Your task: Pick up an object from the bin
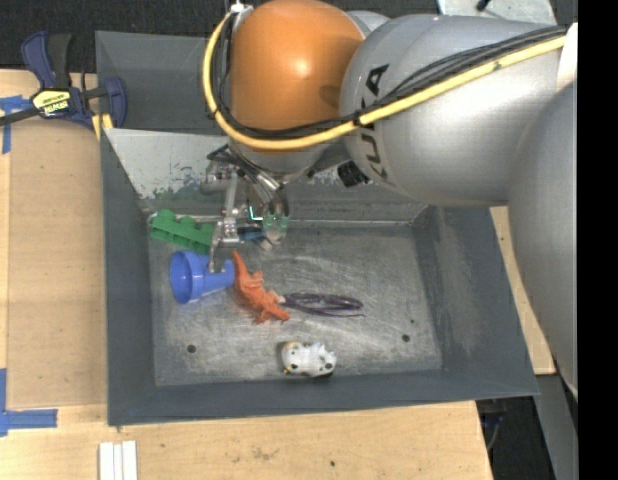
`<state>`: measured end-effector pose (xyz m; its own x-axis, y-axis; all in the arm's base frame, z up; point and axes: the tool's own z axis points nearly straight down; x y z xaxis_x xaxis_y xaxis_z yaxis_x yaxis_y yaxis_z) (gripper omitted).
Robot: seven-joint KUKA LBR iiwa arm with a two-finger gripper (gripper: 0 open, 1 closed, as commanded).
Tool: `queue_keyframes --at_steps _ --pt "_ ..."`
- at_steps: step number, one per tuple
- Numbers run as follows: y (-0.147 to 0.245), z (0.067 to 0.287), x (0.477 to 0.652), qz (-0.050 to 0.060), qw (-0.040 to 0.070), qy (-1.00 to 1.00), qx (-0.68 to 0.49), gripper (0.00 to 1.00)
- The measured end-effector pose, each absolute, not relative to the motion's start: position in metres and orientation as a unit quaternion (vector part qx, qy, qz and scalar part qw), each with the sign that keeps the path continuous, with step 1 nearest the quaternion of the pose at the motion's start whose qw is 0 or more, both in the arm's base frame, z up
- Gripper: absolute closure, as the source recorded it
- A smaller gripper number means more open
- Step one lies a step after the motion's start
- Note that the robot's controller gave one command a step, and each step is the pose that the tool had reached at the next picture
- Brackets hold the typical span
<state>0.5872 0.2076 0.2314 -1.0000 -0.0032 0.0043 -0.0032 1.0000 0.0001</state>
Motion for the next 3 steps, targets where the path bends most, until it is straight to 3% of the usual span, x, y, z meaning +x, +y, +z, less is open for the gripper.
queue_keyframes --at_steps 1,2,3 --pt "0.207 0.236 0.589 -0.001 -0.002 -1.000 0.000 0.00" --pt "0.208 0.186 0.587 -0.001 -0.003 -0.999 -0.048 0.00" --pt "0.207 0.160 0.584 0.000 0.001 -0.991 -0.134 0.00"
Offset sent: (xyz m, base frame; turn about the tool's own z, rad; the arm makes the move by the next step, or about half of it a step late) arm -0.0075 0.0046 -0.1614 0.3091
